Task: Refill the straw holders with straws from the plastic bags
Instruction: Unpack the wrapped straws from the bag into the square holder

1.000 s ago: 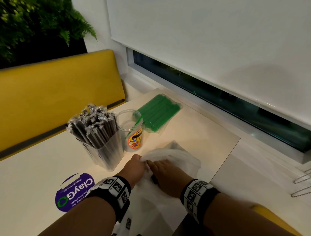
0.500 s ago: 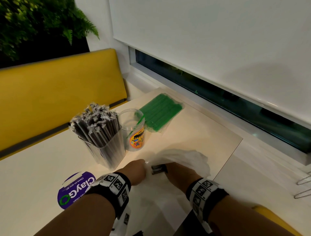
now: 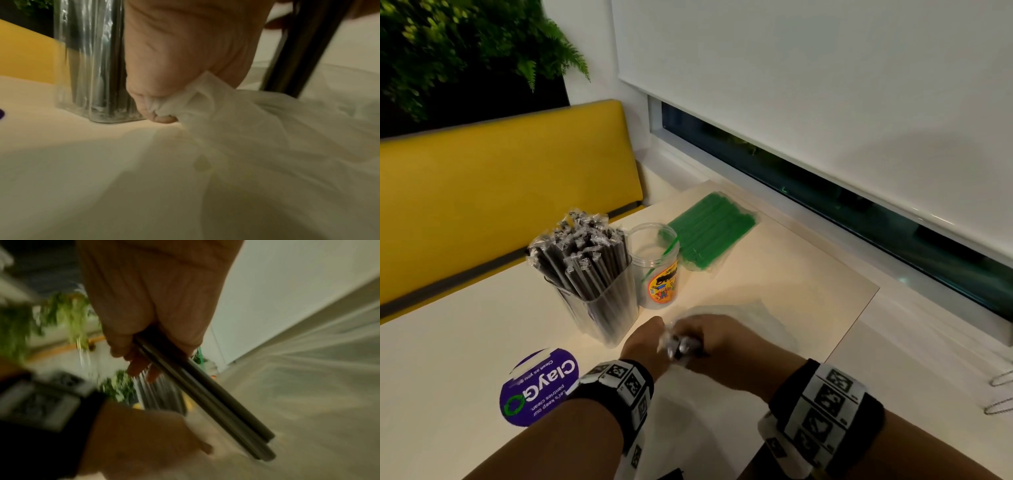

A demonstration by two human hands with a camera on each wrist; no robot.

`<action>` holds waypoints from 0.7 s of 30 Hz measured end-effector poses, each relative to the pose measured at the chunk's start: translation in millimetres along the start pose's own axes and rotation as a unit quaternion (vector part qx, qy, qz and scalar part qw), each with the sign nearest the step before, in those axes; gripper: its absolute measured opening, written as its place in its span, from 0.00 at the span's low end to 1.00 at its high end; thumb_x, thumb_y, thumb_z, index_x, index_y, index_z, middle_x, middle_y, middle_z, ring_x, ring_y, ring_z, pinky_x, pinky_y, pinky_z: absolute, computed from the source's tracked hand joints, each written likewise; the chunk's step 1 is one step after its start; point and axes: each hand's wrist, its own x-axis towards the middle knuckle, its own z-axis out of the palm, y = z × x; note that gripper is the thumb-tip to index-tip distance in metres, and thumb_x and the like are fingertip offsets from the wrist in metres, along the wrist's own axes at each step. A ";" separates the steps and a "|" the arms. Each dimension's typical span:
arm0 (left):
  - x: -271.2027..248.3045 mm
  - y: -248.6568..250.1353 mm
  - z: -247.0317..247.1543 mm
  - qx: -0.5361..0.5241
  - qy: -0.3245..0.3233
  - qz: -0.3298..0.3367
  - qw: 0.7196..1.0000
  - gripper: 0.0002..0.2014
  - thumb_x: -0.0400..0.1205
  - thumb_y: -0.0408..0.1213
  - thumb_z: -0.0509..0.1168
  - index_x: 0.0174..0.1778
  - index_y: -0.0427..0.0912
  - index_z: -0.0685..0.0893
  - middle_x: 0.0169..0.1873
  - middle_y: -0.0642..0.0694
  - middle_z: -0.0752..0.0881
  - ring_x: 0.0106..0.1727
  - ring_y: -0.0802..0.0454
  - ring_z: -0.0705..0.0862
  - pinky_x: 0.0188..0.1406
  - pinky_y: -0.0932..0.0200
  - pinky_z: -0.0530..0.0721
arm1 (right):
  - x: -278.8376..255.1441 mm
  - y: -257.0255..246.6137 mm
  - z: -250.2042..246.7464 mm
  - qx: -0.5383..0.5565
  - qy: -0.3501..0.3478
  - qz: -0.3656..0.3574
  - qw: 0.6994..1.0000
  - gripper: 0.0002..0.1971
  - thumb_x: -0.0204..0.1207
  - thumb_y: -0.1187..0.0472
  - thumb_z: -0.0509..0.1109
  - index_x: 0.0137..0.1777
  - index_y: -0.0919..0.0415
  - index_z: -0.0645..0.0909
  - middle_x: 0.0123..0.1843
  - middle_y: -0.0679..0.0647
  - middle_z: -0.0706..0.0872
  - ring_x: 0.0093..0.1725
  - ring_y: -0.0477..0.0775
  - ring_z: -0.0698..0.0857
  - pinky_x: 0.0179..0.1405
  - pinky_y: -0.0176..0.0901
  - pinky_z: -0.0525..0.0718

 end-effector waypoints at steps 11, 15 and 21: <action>-56.9 18.4 -46.6 -0.024 0.378 0.244 0.893 0.33 0.69 0.35 0.74 0.70 0.43 0.71 0.59 0.39 0.83 0.61 0.48 0.75 0.66 0.56 0.74 | 66.4 -96.9 -84.1 0.327 0.385 -0.068 0.860 0.03 0.83 0.64 0.67 0.47 0.59 0.80 0.31 0.54 0.85 0.39 0.57 0.88 0.49 0.53 0.88; -69.0 3.4 -80.1 -0.050 0.544 0.191 0.815 0.39 0.69 0.52 0.71 0.72 0.35 0.68 0.69 0.31 0.77 0.72 0.40 0.71 0.75 0.50 0.64 | 99.9 -103.5 -76.2 0.311 0.412 -0.045 0.855 0.04 0.81 0.64 0.69 0.45 0.57 0.79 0.30 0.51 0.85 0.34 0.52 0.88 0.41 0.45 0.86; -42.8 -16.8 -114.1 -0.262 0.478 0.003 0.839 0.75 0.53 0.58 0.85 0.85 0.35 0.44 0.86 0.37 0.49 0.87 0.43 0.50 0.86 0.45 0.50 | 131.9 -127.3 -35.2 0.250 0.343 -0.023 0.905 0.03 0.80 0.57 0.71 0.47 0.55 0.81 0.35 0.50 0.88 0.38 0.49 0.90 0.53 0.60 0.88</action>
